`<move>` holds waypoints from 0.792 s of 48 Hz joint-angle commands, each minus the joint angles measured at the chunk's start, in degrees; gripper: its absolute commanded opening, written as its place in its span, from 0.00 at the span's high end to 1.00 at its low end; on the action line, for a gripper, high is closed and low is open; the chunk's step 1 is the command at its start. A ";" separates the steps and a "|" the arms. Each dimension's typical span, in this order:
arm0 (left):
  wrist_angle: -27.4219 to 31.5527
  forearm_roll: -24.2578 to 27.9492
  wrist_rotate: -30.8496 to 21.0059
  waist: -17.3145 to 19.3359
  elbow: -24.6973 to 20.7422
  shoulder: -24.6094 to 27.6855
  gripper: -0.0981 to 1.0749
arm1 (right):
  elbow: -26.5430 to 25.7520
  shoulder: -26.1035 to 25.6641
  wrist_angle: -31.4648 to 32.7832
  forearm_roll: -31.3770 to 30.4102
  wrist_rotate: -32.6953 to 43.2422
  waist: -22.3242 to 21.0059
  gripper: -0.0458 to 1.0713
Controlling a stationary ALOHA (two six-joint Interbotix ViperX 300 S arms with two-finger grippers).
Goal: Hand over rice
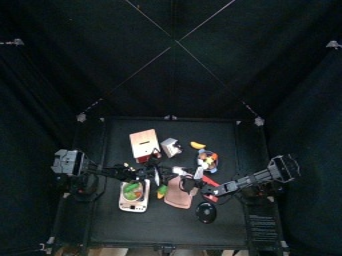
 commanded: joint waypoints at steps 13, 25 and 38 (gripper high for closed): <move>-0.18 2.29 0.44 0.35 -0.44 -0.70 0.25 | -1.14 -1.23 0.00 1.32 0.18 0.09 0.50; -1.93 3.34 1.32 0.53 0.18 -1.67 0.09 | -1.05 -1.23 0.00 3.08 0.18 0.26 0.50; -4.04 3.43 5.10 0.35 0.88 -1.76 0.09 | -0.97 -1.32 0.00 4.31 0.26 0.35 0.50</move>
